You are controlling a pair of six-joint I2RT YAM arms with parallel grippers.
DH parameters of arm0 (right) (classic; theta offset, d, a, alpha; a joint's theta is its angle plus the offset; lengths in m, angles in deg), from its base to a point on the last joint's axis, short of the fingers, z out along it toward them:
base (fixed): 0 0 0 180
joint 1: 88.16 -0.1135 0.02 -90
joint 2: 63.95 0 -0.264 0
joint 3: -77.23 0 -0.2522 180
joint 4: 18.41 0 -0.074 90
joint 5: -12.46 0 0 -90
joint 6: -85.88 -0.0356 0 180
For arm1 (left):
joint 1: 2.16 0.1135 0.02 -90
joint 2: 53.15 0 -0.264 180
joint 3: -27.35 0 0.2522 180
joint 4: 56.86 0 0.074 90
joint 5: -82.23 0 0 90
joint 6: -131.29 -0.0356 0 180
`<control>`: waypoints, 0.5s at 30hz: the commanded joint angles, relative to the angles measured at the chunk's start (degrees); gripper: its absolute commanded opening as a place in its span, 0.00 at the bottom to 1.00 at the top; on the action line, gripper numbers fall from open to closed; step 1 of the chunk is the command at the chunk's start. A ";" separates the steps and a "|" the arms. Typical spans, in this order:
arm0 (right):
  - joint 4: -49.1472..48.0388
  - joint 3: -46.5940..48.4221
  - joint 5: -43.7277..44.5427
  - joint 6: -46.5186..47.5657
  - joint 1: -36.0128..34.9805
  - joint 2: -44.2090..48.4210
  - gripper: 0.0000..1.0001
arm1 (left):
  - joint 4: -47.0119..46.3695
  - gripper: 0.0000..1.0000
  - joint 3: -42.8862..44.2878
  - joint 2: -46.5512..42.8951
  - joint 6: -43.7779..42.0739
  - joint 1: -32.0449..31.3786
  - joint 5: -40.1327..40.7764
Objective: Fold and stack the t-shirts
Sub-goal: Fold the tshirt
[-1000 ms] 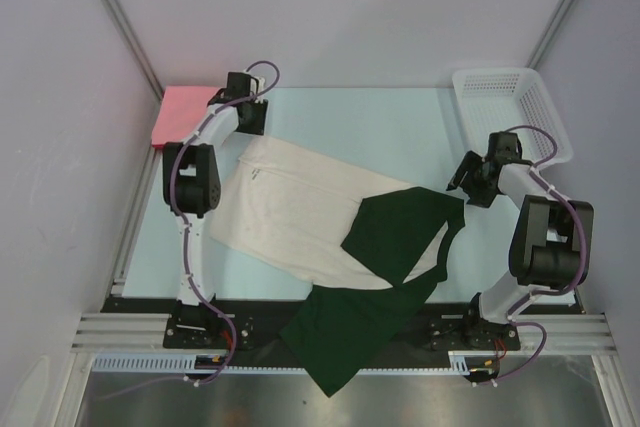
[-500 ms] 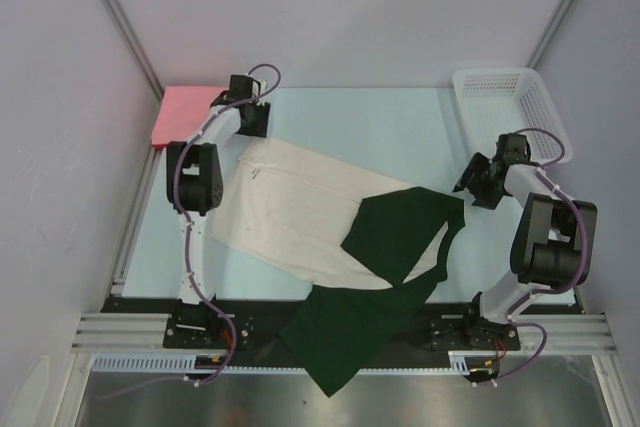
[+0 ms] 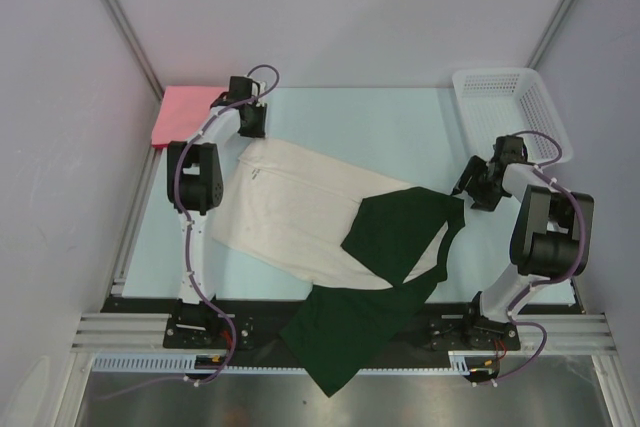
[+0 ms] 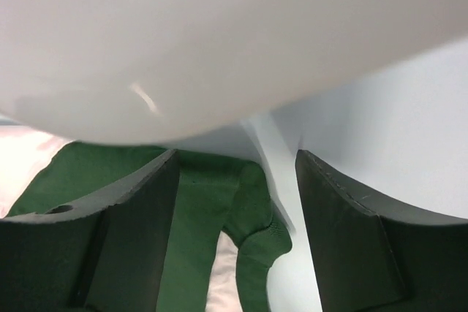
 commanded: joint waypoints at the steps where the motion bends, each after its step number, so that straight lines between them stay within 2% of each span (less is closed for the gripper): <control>1: -1.71 1.94 -1.33 1.12 0.14 -1.14 0.69 | -1.45 0.28 2.36 0.86 1.97 0.86 -0.74; 2: -1.71 2.03 -1.60 0.95 0.06 -1.14 0.69 | -1.36 0.22 2.45 0.77 2.16 0.86 -0.56; 7: -2.24 0.19 -1.77 0.86 0.06 1.05 0.70 | -1.27 0.20 2.36 1.03 2.86 1.47 -0.73; 11: -2.59 -1.39 -2.57 0.60 0.06 2.90 0.71 | -1.19 0.12 2.27 1.12 3.65 2.00 -1.17; 15: -1.98 -2.19 -3.53 1.39 0.14 3.17 0.70 | -1.19 0.11 2.63 1.29 3.83 2.18 -1.62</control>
